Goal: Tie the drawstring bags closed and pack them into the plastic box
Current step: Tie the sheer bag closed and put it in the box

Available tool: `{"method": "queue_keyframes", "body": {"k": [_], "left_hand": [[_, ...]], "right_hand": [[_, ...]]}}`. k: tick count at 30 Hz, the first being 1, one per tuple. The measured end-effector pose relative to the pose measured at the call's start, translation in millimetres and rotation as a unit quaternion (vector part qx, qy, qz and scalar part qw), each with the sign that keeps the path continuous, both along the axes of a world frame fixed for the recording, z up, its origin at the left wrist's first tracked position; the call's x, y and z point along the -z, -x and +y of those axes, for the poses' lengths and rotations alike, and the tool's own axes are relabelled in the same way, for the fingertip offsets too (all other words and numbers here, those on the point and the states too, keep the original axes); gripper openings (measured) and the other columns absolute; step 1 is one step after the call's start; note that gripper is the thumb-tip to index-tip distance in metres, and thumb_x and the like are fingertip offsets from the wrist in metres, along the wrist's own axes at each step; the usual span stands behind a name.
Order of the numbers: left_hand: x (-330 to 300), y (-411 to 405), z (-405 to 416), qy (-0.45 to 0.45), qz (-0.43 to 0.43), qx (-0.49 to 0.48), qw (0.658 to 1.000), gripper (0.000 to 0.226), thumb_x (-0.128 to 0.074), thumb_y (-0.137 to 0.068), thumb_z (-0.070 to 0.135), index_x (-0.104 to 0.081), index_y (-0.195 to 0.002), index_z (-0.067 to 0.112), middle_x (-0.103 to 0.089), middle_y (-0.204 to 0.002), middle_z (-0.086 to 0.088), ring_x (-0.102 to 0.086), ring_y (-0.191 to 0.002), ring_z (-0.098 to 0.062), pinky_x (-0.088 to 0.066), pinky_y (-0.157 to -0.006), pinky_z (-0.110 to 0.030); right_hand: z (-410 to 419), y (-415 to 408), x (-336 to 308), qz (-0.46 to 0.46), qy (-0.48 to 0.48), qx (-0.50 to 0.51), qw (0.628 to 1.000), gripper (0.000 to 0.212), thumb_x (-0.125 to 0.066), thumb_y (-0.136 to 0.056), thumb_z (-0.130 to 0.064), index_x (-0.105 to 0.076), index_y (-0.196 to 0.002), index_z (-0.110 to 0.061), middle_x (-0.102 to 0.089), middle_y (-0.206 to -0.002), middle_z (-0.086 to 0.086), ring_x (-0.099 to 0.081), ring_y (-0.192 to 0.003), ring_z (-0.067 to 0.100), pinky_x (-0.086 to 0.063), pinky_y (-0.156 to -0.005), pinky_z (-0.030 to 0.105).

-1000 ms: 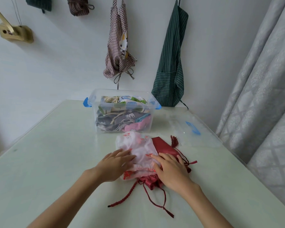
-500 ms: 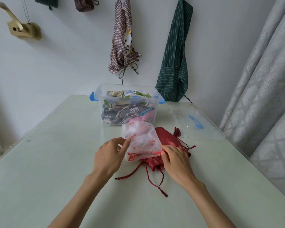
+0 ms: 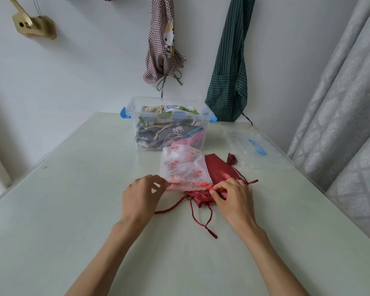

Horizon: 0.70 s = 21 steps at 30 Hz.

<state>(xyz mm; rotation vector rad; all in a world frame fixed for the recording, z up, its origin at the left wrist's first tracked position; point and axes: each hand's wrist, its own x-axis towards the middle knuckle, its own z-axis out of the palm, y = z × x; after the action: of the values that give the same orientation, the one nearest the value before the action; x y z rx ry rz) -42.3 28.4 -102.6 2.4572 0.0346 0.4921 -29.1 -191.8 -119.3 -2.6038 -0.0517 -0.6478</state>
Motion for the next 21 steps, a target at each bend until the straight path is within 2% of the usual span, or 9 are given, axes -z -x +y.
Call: {"method": "queue_keyframes", "body": {"k": [2,4,7,11,14,15,17,18,21], "left_hand": [[-1.3,-1.2,0.0,0.131,-0.024,0.021,0.991,0.013,-0.059,-0.088,0.041,-0.068,-0.08,0.036,-0.068,-0.078,0.022,-0.063,-0.078,0.002,-0.044,-0.066,-0.024],[-4.5,-1.7,2.0,0.263,-0.043,0.043,0.963,0.014,-0.061,-0.089,0.033,-0.07,-0.079,0.029,-0.071,-0.075,0.02,-0.064,-0.074,0.007,-0.047,-0.066,-0.02],[-11.5,1.0,5.1,0.377,-0.019,0.042,0.925,0.017,-0.062,-0.089,0.031,-0.071,-0.079,0.022,-0.071,-0.07,0.018,-0.064,-0.066,0.005,-0.044,-0.056,-0.012],[-14.2,4.0,6.5,0.46,0.068,0.046,0.884,0.023,-0.059,-0.089,0.037,-0.07,-0.084,0.017,-0.071,-0.077,0.015,-0.066,-0.077,0.002,-0.042,-0.063,-0.023],[-15.3,3.2,10.5,0.536,0.097,0.052,0.837,0.021,-0.057,-0.091,0.037,-0.069,-0.087,0.02,-0.072,-0.088,0.015,-0.067,-0.085,0.004,-0.044,-0.069,-0.022],[-17.1,1.3,13.2,0.575,0.1,0.04,0.811,0.02,-0.055,-0.093,0.035,-0.068,-0.086,0.021,-0.071,-0.088,0.015,-0.066,-0.084,0.003,-0.043,-0.066,-0.02],[-20.2,-2.5,20.7,0.658,0.097,0.02,0.746,0.02,-0.052,-0.095,0.029,-0.063,-0.081,0.019,-0.063,-0.082,0.011,-0.059,-0.071,0.0,-0.038,-0.047,-0.013],[-20.2,-5.0,24.7,0.681,0.094,0.011,0.726,0.02,-0.051,-0.096,0.025,-0.06,-0.079,0.018,-0.058,-0.079,0.008,-0.054,-0.063,-0.001,-0.032,-0.038,-0.012],[-14.9,-10.3,37.2,0.665,0.092,-0.009,0.741,0.021,-0.048,-0.098,0.019,-0.055,-0.079,0.017,-0.053,-0.076,0.006,-0.047,-0.05,0.0,-0.025,-0.031,-0.012]], "right_hand": [[-1.1,-0.7,-4.4,-0.002,-0.106,-0.034,0.994,0.005,-0.075,-0.077,-0.028,-0.073,-0.074,-0.024,-0.064,-0.086,-0.006,-0.057,-0.088,0.011,-0.042,-0.082,0.025],[-2.5,0.2,-12.0,-0.007,-0.227,-0.069,0.972,0.004,-0.074,-0.079,-0.022,-0.075,-0.076,-0.024,-0.063,-0.083,-0.006,-0.057,-0.079,0.001,-0.042,-0.074,0.012],[-7.2,3.1,-20.9,0.004,-0.341,-0.075,0.937,0.013,-0.07,-0.083,-0.018,-0.071,-0.075,-0.028,-0.065,-0.078,-0.002,-0.054,-0.069,0.002,-0.041,-0.066,0.009],[-10.0,4.1,-19.0,0.027,-0.333,-0.039,0.942,0.01,-0.069,-0.083,-0.026,-0.068,-0.074,-0.026,-0.062,-0.068,-0.014,-0.055,-0.063,-0.004,-0.043,-0.065,0.013],[-12.9,3.2,-18.8,0.022,-0.335,-0.034,0.941,0.006,-0.069,-0.083,-0.024,-0.07,-0.077,-0.023,-0.065,-0.069,-0.014,-0.058,-0.067,0.002,-0.046,-0.067,0.016],[-16.0,2.1,-18.7,0.018,-0.339,-0.025,0.94,0.005,-0.069,-0.084,-0.023,-0.071,-0.079,-0.022,-0.067,-0.071,-0.013,-0.061,-0.069,0.005,-0.047,-0.069,0.017],[-24.0,0.6,-17.3,0.011,-0.344,0.004,0.939,0.006,-0.068,-0.084,-0.022,-0.072,-0.08,-0.02,-0.07,-0.072,-0.008,-0.064,-0.071,0.009,-0.049,-0.071,0.022],[-28.2,0.1,-16.1,0.008,-0.338,0.021,0.941,0.007,-0.068,-0.084,-0.022,-0.071,-0.079,-0.021,-0.07,-0.071,-0.007,-0.065,-0.072,0.012,-0.049,-0.072,0.025],[-38.5,-1.5,-11.5,0.01,-0.279,0.072,0.958,0.011,-0.066,-0.085,-0.025,-0.068,-0.076,-0.02,-0.068,-0.072,-0.002,-0.064,-0.074,0.02,-0.047,-0.069,0.03]]}}
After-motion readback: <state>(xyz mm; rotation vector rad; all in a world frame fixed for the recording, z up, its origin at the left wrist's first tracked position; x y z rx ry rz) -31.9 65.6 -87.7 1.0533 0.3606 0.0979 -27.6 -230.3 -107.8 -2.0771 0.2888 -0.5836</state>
